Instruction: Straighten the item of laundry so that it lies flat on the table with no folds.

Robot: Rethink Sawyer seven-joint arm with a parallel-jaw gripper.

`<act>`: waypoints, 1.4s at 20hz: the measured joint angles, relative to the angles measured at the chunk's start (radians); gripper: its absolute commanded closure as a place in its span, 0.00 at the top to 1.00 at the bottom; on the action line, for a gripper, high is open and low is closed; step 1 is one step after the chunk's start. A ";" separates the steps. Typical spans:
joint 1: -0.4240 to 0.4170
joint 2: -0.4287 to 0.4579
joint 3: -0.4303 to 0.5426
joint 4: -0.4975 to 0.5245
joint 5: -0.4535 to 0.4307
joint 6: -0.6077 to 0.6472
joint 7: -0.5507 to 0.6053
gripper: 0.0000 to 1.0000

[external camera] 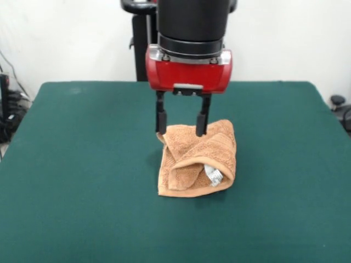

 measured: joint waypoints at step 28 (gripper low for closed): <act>0.010 0.199 0.001 -0.025 0.000 -0.185 0.000 1.00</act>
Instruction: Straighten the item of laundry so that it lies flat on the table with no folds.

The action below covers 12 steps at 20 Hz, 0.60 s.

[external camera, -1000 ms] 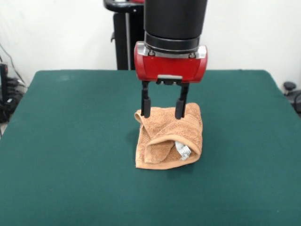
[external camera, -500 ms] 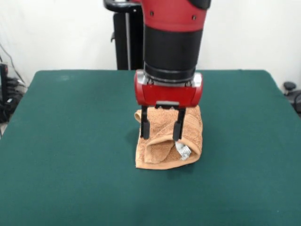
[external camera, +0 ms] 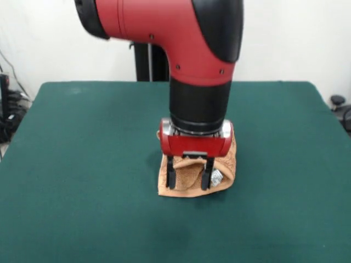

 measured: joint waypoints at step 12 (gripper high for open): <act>-0.004 0.037 0.001 0.001 -0.056 -0.005 0.000 1.00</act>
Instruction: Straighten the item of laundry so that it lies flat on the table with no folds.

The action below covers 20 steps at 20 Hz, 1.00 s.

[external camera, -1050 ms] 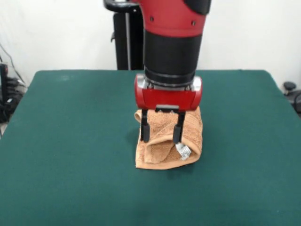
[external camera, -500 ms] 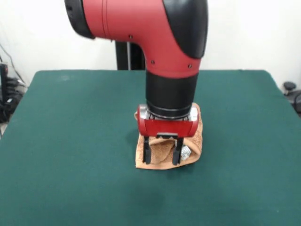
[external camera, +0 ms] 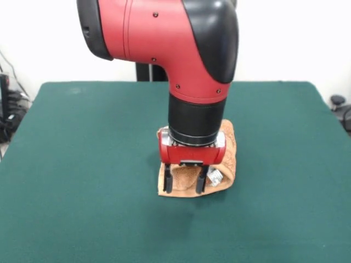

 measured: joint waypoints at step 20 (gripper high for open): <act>-0.072 -0.195 0.001 0.122 -0.028 0.000 0.000 1.00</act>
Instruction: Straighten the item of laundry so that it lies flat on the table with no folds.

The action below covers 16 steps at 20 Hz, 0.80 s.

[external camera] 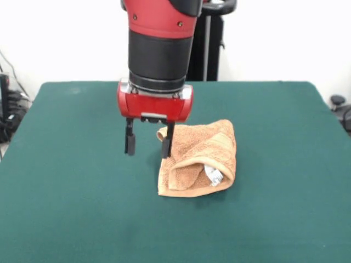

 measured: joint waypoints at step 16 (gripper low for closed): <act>-0.032 -0.070 0.002 0.173 -0.001 -0.028 0.000 1.00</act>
